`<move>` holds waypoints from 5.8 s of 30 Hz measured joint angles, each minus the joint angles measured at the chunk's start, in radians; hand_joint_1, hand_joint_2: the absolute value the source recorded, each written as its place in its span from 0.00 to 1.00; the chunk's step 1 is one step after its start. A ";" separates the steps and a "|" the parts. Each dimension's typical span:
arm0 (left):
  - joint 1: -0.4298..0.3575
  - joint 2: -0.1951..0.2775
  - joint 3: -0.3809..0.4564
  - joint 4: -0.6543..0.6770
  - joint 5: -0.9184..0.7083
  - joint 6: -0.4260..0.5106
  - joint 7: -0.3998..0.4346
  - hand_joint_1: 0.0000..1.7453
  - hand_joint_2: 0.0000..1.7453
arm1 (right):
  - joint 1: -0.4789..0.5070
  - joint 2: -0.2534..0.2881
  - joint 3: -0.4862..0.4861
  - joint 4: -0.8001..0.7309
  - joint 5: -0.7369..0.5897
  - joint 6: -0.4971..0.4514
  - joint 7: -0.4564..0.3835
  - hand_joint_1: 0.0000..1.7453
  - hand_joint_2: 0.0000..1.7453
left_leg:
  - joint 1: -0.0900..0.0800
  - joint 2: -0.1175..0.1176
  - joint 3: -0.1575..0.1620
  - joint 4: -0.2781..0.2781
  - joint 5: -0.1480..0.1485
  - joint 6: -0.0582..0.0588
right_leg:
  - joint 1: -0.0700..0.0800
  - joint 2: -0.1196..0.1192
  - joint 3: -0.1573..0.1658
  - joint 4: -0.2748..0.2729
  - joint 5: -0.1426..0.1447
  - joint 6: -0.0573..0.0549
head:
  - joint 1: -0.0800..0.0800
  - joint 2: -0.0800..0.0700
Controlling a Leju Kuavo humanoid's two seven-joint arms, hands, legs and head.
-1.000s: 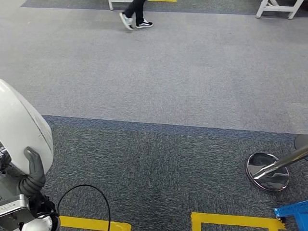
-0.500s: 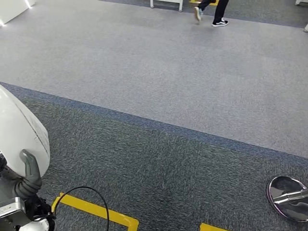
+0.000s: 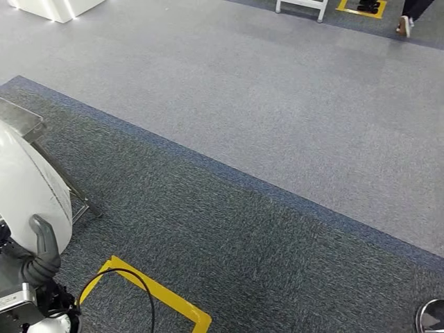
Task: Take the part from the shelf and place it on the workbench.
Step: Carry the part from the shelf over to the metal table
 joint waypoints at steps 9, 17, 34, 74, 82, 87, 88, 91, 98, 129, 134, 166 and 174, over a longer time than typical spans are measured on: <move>-0.006 0.009 0.000 0.002 0.008 0.000 0.000 1.00 1.00 | 0.005 0.000 -0.001 0.000 0.008 0.118 0.031 0.00 1.00 | 0.002 0.129 -0.112 0.252 -0.104 -0.033 | -0.001 -0.133 0.017 -0.014 -0.003 -0.023 | -0.011 0.000; -0.025 0.015 -0.007 0.007 0.017 0.000 0.000 1.00 1.00 | 0.002 0.000 -0.010 0.001 0.009 0.209 0.164 0.00 1.00 | -0.012 0.194 0.011 -0.001 -0.009 0.004 | 0.008 -0.194 0.040 -0.007 -0.032 0.011 | -0.008 0.000; -0.076 0.021 -0.035 0.051 0.037 0.000 0.001 1.00 1.00 | 0.002 0.001 -0.041 0.001 0.001 0.253 0.295 0.00 1.00 | -0.004 0.065 -0.027 0.051 -0.030 -0.022 | -0.004 -0.049 0.005 -0.004 0.000 -0.016 | -0.006 0.000; -0.111 0.028 -0.072 0.105 0.049 0.000 0.027 1.00 1.00 | 0.002 0.005 -0.022 0.001 0.053 0.218 0.334 0.00 1.00 | -0.012 0.186 -0.007 0.033 0.003 -0.013 | 0.001 -0.151 0.034 -0.006 -0.023 -0.012 | -0.013 0.000; -0.112 0.027 -0.071 0.107 0.041 0.000 0.032 1.00 1.00 | -0.001 0.006 -0.022 0.001 0.050 0.219 0.332 0.00 1.00 | -0.006 0.136 0.003 -0.009 0.007 0.022 | 0.000 -0.093 -0.047 0.172 -0.131 0.022 | -0.004 0.000; -0.111 0.026 -0.072 0.112 0.041 0.000 0.033 1.00 1.00 | 0.003 0.006 -0.022 0.001 0.049 0.220 0.332 0.00 1.00 | -0.006 0.074 0.004 -0.003 0.006 0.022 | -0.001 -0.066 -0.069 0.163 -0.061 0.019 | -0.003 0.000; -0.111 0.025 -0.072 0.112 0.041 0.000 0.033 1.00 1.00 | 0.004 0.006 -0.022 0.001 0.049 0.220 0.332 0.00 1.00 | -0.007 0.062 0.002 0.000 0.004 0.018 | -0.003 -0.043 -0.041 0.094 -0.031 0.017 | -0.003 0.000; -0.112 0.024 -0.072 0.114 0.041 0.000 0.033 1.00 1.00 | 0.002 0.006 -0.023 0.001 0.049 0.220 0.332 0.00 1.00 | -0.006 0.030 -0.009 0.008 0.007 0.002 | -0.005 -0.004 0.003 0.011 -0.015 0.009 | -0.004 0.000; -0.115 0.024 -0.073 0.116 0.041 0.000 0.033 1.00 1.00 | 0.004 0.008 -0.023 0.001 0.049 0.219 0.332 0.00 1.00 | -0.004 0.120 -0.116 0.232 -0.105 -0.031 | -0.005 -0.092 0.015 -0.001 -0.012 -0.022 | -0.021 0.000; -0.122 0.014 -0.070 0.130 0.029 0.000 0.036 1.00 1.00 | -0.002 0.010 -0.031 0.001 0.045 0.160 0.329 0.00 1.00 | -0.006 0.125 -0.116 0.257 -0.123 -0.024 | -0.003 -0.074 -0.003 0.007 0.001 -0.025 | -0.021 0.000; -0.120 0.015 -0.070 0.130 0.031 0.000 0.037 1.00 1.00 | -0.003 0.011 -0.035 0.001 0.043 0.143 0.325 0.00 1.00 | -0.007 0.129 -0.041 0.110 -0.023 -0.012 | 0.000 -0.089 0.005 0.007 -0.005 -0.021 | -0.021 0.000; -0.108 0.019 -0.071 0.125 0.041 0.000 0.049 1.00 1.00 | -0.004 0.015 -0.042 0.001 0.037 0.137 0.295 0.00 1.00 | -0.006 0.134 -0.009 0.038 -0.001 -0.009 | 0.002 -0.085 0.038 -0.008 -0.031 -0.009 | -0.020 0.000; -0.111 0.022 -0.074 0.122 0.041 0.000 0.050 1.00 1.00 | -0.010 0.015 -0.042 0.001 0.037 0.135 0.290 0.00 1.00 | -0.012 0.130 0.046 -0.007 -0.035 0.040 | 0.000 -0.083 -0.042 0.166 -0.108 0.030 | -0.003 0.000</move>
